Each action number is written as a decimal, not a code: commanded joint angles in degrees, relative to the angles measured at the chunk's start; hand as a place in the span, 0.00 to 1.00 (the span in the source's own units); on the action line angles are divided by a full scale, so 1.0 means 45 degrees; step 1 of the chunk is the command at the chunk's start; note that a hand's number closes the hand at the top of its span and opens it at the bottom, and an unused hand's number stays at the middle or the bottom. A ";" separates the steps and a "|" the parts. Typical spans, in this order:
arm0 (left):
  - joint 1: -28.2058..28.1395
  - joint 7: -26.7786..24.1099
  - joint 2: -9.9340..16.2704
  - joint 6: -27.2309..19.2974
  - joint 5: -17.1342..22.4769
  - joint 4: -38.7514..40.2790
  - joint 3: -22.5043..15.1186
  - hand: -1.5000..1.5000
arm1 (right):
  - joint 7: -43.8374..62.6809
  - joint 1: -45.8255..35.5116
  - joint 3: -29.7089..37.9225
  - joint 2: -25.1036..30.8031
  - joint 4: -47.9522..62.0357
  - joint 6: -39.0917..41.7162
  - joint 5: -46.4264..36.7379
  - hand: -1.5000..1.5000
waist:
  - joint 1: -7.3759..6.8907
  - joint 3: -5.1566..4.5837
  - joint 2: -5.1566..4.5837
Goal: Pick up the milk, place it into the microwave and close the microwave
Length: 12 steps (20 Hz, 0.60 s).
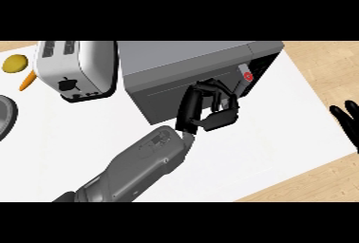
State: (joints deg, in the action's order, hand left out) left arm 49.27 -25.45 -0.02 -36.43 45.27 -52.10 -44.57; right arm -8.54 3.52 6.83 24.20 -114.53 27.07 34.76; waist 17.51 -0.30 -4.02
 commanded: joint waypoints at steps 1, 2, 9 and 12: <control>0.0795 -0.0444 0.0004 0.0158 0.0430 0.0970 0.0588 1.00 | 0.0198 -0.0183 0.0192 0.0233 -0.0101 0.0001 0.0336 0.00 | 0.0195 0.0007 -0.0160; 0.0878 -0.0513 0.0004 0.0324 0.0444 0.1090 0.0538 1.00 | 0.0229 -0.0182 0.0199 0.0241 -0.0048 0.0018 0.0439 0.00 | 0.0146 0.0022 -0.0174; 0.0911 -0.1080 0.0004 0.0366 0.1064 0.1335 0.0672 1.00 | 0.0532 -0.0314 0.0503 0.0610 -0.0247 0.0011 0.0943 0.00 | 0.0281 0.0015 -0.0166; 0.0911 -0.1370 0.0004 0.0426 0.1128 0.1449 0.0484 1.00 | 0.0603 -0.0555 0.0489 0.0576 -0.0138 -0.0109 0.1119 0.00 | 0.0140 0.0026 -0.0285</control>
State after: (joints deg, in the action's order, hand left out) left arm 49.48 -31.53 -0.03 -35.80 48.96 -50.89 -45.20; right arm -6.44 1.76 8.58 26.32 -115.35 26.91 38.86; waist 18.00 -0.13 -4.27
